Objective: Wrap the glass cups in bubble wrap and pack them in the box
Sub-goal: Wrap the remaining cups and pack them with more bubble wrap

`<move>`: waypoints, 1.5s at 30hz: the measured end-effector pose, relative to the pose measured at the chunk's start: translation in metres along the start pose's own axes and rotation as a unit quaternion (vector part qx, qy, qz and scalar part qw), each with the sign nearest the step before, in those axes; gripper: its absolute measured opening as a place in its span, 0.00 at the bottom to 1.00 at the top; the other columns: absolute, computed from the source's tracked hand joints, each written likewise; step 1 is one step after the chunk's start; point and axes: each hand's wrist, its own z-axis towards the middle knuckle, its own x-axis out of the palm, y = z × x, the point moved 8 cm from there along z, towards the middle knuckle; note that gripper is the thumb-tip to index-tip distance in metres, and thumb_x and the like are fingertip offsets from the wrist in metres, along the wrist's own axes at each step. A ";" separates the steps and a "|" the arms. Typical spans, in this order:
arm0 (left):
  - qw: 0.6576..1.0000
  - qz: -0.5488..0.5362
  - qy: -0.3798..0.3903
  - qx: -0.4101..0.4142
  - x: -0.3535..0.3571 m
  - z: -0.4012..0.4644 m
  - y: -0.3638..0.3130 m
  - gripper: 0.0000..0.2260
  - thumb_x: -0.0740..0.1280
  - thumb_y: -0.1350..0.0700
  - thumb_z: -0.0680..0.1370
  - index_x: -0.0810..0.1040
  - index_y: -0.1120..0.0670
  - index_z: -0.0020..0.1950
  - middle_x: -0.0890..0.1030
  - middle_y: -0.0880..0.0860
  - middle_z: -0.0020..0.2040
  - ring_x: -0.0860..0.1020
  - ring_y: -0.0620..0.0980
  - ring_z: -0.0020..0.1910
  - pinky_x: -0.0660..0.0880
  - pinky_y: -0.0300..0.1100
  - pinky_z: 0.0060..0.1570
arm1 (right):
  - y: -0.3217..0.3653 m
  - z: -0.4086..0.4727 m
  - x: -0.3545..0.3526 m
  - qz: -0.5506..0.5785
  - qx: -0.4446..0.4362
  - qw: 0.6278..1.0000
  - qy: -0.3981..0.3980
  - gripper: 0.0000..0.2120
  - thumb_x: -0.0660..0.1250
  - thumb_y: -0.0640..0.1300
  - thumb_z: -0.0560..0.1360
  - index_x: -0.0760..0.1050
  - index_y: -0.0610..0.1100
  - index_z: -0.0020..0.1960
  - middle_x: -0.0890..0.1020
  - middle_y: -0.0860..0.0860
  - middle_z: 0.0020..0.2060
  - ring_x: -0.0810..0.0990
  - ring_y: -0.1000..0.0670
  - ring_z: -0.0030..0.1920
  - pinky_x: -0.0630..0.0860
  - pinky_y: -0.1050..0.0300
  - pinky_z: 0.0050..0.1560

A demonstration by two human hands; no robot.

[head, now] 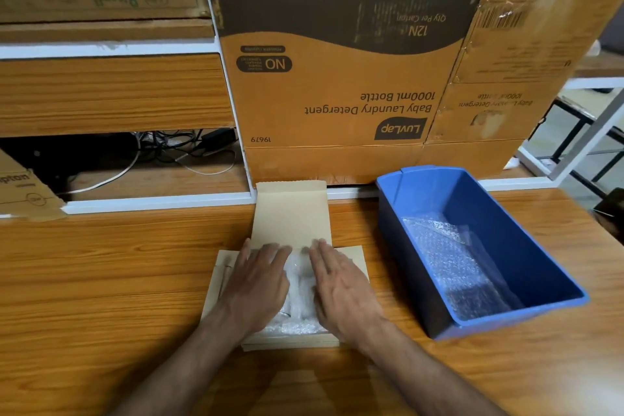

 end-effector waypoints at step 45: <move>0.971 0.014 -0.197 0.131 -0.039 0.127 -0.200 0.27 0.59 0.48 0.84 0.63 0.56 0.81 0.55 0.62 0.83 0.55 0.61 0.82 0.55 0.61 0.79 | -0.314 0.001 0.022 -0.139 0.119 0.981 0.063 0.17 0.56 0.42 0.84 0.66 0.41 0.71 0.77 0.44 0.62 0.78 0.44 0.60 0.77 0.51 0.53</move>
